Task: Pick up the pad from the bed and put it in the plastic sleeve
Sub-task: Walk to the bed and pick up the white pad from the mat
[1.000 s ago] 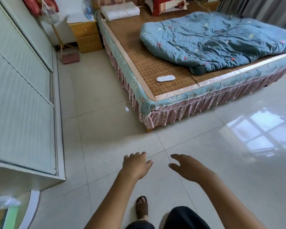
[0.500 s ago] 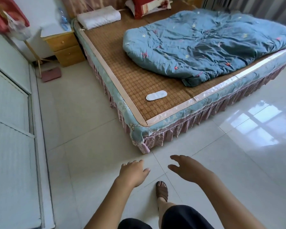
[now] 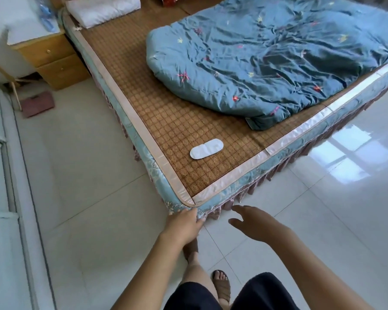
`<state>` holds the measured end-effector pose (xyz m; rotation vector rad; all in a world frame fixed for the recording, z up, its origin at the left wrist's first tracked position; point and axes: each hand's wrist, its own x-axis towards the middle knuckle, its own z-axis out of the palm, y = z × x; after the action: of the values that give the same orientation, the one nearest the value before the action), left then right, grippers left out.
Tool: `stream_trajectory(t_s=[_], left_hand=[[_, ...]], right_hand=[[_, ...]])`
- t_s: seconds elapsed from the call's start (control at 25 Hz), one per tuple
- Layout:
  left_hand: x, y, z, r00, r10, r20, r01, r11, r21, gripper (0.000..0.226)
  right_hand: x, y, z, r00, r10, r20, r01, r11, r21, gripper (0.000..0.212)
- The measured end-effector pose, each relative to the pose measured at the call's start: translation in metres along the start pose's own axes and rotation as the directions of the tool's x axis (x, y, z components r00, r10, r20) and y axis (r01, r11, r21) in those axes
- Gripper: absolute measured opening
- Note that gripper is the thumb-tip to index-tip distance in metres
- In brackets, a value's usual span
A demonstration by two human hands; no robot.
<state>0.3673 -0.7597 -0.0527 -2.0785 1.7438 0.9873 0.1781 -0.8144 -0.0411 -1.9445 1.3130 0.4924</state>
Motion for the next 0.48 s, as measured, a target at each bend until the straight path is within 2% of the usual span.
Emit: stream_trajectory(t_s=[0.24,0.48], left_hand=[[0.097,-0.026,-0.049,0.997,0.020,0.069,-0.021,1.000,0.008,0.035],[0.184,-0.036,-0.078,0.998,-0.021,0.064,0.020,1.000,0.022,0.040]], right_hand=[[0.094,-0.008,-0.042,0.994,0.095,0.056,-0.097,0.995,0.036,0.048],[0.211,0.014,-0.078,0.997,0.061,0.036,-0.063,0.997,0.043,0.046]])
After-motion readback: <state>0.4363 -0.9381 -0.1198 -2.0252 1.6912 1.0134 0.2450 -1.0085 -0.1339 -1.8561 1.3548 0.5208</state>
